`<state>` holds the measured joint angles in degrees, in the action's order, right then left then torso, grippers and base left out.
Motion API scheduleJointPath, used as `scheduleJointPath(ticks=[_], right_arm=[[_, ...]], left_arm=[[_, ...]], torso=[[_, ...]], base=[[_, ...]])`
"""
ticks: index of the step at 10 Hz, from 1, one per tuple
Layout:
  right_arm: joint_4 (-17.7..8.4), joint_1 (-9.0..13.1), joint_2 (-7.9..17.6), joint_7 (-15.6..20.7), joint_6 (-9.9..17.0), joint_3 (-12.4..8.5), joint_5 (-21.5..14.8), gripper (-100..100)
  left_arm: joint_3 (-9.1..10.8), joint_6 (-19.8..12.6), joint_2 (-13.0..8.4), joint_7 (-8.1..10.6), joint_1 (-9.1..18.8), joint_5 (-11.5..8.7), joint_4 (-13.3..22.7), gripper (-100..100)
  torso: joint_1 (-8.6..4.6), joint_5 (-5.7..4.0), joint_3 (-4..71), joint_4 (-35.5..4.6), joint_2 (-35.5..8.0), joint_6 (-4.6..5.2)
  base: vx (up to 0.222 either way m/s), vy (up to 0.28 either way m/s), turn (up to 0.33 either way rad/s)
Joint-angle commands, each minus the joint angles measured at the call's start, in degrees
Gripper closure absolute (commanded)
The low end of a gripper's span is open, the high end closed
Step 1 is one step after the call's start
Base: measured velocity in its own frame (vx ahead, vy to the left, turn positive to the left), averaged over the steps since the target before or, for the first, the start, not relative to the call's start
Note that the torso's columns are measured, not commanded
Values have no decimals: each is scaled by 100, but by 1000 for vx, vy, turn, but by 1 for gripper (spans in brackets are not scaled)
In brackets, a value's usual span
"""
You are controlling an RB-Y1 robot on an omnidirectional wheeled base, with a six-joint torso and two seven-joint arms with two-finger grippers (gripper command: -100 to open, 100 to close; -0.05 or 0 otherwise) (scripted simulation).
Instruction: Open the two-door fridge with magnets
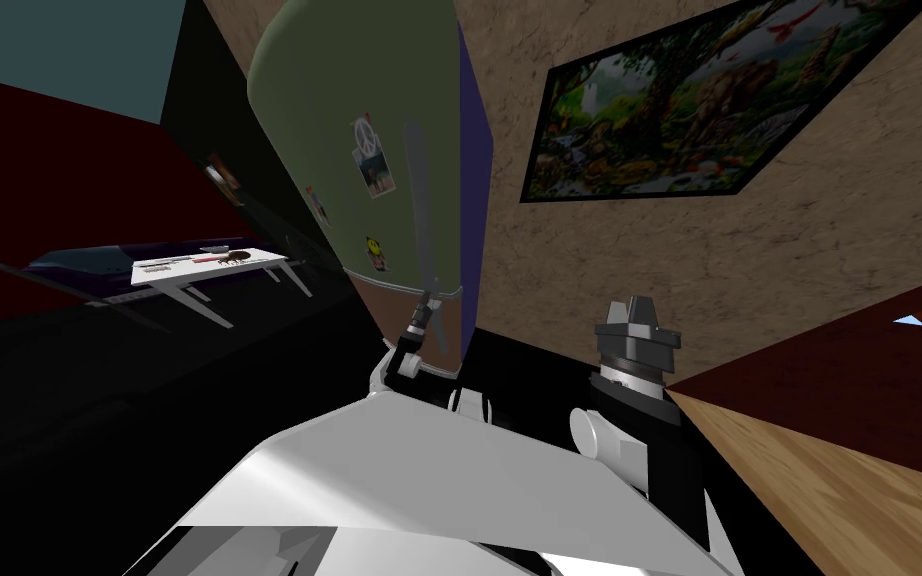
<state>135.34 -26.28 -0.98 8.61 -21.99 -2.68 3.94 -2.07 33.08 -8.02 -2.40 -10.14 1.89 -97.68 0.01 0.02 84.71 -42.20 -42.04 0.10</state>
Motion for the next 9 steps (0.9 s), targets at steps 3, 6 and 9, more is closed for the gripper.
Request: scheduleJointPath(ticks=[3, 6, 9], right_arm=[[0, 0, 0, 0, 0, 0, 0, 0], [0, 0, 0, 0, 0, 0, 0, 0], [0, 0, 0, 0, 0, 0, 0, 0]], left_arm=[[72, -628, -52, -97, 288, 27, -73, -100], [125, -1045, -80, -161, 481, 44, -134, -100], [181, -1483, -109, -228, 685, 62, -191, -100]], torso=[[-7, -6, 1, -8, -1, 1], [-12, -10, 0, -15, -3, 7], [-8, -5, -5, -8, -12, -3]], base=[[-34, -33, 20], [-30, -32, 17], [-23, -33, 18]])
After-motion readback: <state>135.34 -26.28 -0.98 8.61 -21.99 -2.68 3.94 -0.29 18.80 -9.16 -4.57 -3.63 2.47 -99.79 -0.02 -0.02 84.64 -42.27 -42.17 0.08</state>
